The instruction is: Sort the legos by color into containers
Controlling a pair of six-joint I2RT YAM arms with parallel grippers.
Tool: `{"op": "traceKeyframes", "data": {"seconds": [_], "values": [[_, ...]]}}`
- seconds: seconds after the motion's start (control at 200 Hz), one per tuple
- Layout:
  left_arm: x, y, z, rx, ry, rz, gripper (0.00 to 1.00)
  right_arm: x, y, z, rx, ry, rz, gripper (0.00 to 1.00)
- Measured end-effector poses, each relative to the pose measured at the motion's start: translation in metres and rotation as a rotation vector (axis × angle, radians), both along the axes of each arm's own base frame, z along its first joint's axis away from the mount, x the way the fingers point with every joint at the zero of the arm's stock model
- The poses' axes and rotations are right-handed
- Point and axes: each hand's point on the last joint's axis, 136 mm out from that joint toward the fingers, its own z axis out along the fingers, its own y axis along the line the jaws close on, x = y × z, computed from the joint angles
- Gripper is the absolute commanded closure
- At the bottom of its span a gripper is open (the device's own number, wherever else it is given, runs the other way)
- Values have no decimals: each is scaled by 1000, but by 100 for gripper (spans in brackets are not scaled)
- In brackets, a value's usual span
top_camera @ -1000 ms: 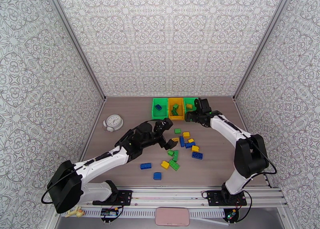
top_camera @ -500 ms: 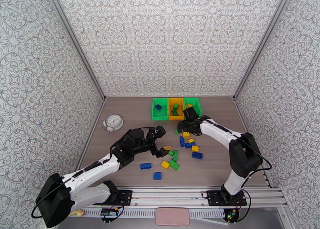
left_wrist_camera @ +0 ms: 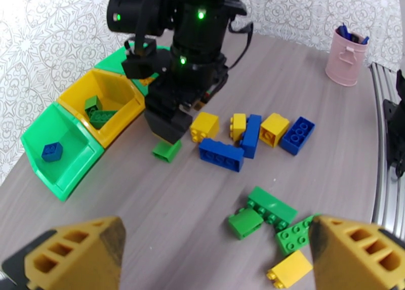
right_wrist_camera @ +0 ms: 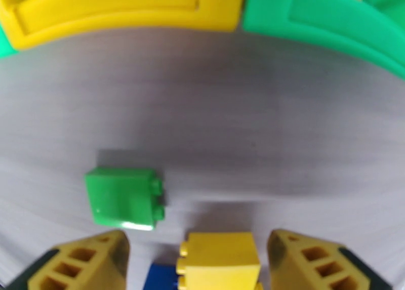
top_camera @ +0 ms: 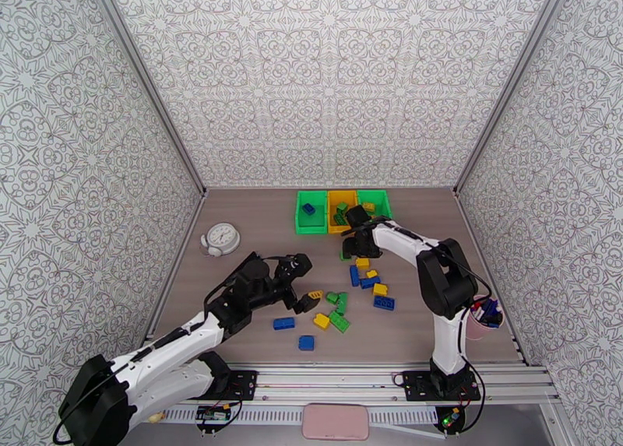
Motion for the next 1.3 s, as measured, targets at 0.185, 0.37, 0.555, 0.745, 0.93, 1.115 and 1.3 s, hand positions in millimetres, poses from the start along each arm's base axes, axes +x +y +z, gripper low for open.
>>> {"op": "traceKeyframes", "data": {"seconds": [0.185, 0.37, 0.555, 0.745, 0.93, 1.115, 1.3], "values": [[4, 4, 2, -10, -12, 15, 0, -5, 0, -7, -4, 30, 2, 39], [6, 6, -2, -12, -16, 25, 0, -7, 0, -9, -1, 43, 13, 47], [5, 7, 2, -22, -31, 28, 0, -10, -1, -11, -6, 53, 22, 54], [7, 8, 6, -30, -44, 34, 0, -10, -1, -12, -12, 52, 42, 46], [12, 6, 2, -29, -40, 42, 0, -19, -7, -22, -38, 80, 72, 42], [21, 2, -3, -15, -31, 57, 0, -21, -11, -23, -50, 74, 97, 53], [31, -5, 6, -28, -50, 61, 0, -15, -20, -11, -46, 36, 90, 58]]}}
